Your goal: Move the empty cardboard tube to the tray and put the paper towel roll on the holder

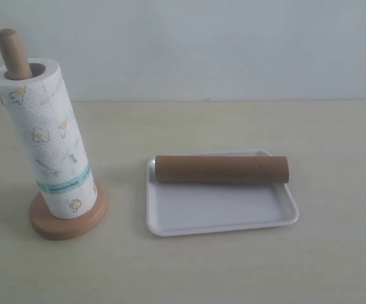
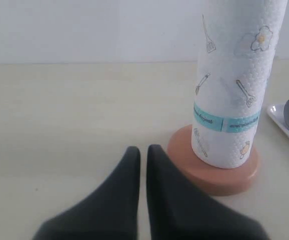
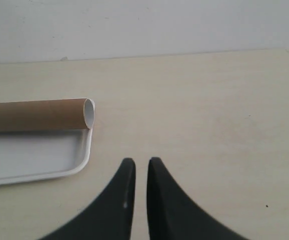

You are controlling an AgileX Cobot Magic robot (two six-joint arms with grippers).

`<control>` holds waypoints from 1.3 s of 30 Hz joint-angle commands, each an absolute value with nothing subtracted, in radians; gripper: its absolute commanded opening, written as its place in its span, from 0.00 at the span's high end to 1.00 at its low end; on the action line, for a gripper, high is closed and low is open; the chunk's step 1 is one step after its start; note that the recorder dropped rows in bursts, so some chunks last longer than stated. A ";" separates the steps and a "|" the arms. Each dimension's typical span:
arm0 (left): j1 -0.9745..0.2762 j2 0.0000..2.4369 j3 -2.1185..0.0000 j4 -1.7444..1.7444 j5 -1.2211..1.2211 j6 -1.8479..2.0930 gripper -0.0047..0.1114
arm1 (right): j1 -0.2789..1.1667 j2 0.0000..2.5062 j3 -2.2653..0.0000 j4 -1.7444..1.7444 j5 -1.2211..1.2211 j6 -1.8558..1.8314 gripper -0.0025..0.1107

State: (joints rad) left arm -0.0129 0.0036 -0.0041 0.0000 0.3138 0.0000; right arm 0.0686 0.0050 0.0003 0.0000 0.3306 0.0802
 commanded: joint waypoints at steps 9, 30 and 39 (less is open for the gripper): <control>-0.010 0.000 0.000 0.000 0.310 0.000 0.92 | 0.062 0.000 0.000 0.015 0.315 0.072 0.90; -0.010 0.000 0.000 0.000 0.310 0.000 0.92 | 0.062 0.000 0.000 0.015 0.321 0.072 0.90; -0.010 0.000 0.000 0.000 0.310 0.000 0.92 | 0.062 0.000 0.000 0.015 0.321 0.072 0.90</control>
